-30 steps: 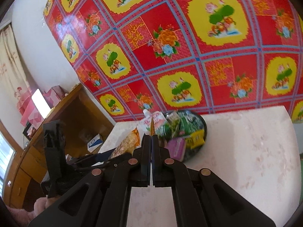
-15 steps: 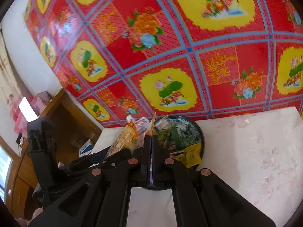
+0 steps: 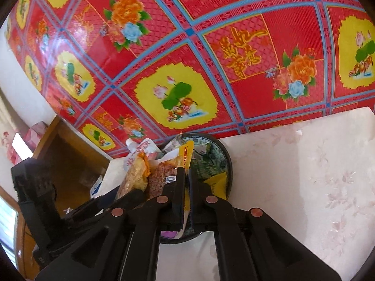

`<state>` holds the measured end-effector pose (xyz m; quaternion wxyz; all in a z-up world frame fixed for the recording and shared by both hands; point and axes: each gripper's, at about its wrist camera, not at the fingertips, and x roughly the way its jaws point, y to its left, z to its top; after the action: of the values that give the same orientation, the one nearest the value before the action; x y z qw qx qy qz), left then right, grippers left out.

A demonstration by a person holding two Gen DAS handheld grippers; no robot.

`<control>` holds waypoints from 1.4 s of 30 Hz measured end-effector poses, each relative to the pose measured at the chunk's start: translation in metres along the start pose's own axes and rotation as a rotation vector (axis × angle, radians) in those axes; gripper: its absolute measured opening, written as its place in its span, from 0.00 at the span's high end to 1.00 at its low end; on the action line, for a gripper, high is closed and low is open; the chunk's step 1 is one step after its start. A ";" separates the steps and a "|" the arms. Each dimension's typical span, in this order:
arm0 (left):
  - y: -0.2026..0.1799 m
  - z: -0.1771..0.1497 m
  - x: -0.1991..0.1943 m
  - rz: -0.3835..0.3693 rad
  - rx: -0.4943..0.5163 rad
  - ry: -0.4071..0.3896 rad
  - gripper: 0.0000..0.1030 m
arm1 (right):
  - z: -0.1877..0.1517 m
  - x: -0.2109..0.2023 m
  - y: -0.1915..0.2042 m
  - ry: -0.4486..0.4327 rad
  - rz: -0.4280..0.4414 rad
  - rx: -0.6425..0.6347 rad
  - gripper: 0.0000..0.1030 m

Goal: Organize snacks

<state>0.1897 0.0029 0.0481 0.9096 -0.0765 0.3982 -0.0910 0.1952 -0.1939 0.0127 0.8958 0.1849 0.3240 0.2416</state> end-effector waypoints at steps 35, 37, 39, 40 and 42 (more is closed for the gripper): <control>-0.019 -0.013 -0.044 0.036 0.042 -0.038 0.30 | -0.023 -0.047 0.018 -0.048 -0.015 -0.003 0.56; -0.021 -0.016 -0.049 0.046 0.041 -0.042 0.30 | -0.028 -0.053 0.023 -0.055 -0.027 -0.008 0.56; -0.023 -0.021 -0.054 0.053 0.040 -0.045 0.29 | -0.033 -0.058 0.028 -0.058 -0.047 -0.027 0.56; -0.023 -0.022 -0.056 0.057 0.038 -0.044 0.29 | -0.035 -0.060 0.031 -0.059 -0.056 -0.038 0.56; -0.023 -0.027 -0.059 0.061 0.029 -0.040 0.28 | -0.041 -0.064 0.037 -0.063 -0.074 -0.064 0.56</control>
<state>0.1279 -0.0084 0.0766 0.9206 -0.0529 0.3809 -0.0673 0.1130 -0.1916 0.0325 0.9194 0.1514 0.2942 0.2126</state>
